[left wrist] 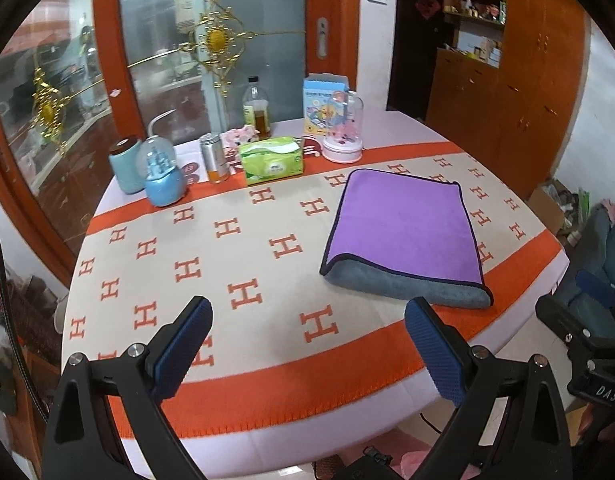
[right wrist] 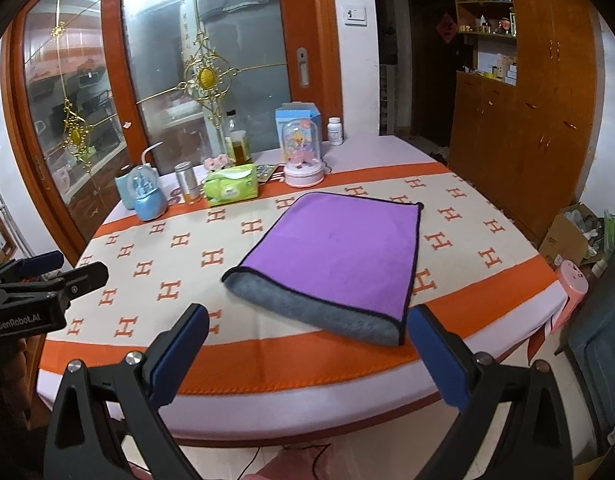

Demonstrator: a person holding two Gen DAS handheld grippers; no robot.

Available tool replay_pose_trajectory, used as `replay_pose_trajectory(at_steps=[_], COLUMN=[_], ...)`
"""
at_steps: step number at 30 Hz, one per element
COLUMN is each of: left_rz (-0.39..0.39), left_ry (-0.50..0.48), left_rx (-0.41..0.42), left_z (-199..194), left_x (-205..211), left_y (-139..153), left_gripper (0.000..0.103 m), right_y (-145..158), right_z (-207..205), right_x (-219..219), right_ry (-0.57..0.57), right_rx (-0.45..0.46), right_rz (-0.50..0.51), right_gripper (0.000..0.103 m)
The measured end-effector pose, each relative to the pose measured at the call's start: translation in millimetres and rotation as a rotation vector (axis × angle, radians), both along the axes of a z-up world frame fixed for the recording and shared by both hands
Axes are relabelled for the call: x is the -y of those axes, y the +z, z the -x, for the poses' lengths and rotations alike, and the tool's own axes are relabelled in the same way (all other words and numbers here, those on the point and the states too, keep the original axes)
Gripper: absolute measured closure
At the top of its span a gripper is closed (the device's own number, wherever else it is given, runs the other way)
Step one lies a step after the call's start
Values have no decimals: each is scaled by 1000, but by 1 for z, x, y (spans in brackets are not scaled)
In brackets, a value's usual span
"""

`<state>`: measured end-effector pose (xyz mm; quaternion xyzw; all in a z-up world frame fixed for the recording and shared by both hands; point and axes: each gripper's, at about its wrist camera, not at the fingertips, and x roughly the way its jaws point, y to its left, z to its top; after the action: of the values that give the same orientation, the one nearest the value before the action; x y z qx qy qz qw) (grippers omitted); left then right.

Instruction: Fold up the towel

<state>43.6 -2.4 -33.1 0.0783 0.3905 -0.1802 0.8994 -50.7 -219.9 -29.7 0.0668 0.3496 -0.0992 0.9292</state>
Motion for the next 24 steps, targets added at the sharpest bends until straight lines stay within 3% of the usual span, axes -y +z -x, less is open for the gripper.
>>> replay_pose_trajectory(at_steps=[3, 12, 24], left_rz=[14, -48, -123], left_ry=[-29, -115, -144], left_rx=[-5, -28, -161], left_z=[-13, -62, -135], left_x=[10, 58, 102], left_y=[-3, -21, -73], left_gripper=[6, 6, 7], right_y=[-7, -38, -89], right_z=[-9, -39, -77], right_x=[12, 57, 107], right_ry=[-2, -28, -62], right_rx=[-7, -105, -244], right_rz=[5, -22, -123], right_gripper=[3, 3, 4])
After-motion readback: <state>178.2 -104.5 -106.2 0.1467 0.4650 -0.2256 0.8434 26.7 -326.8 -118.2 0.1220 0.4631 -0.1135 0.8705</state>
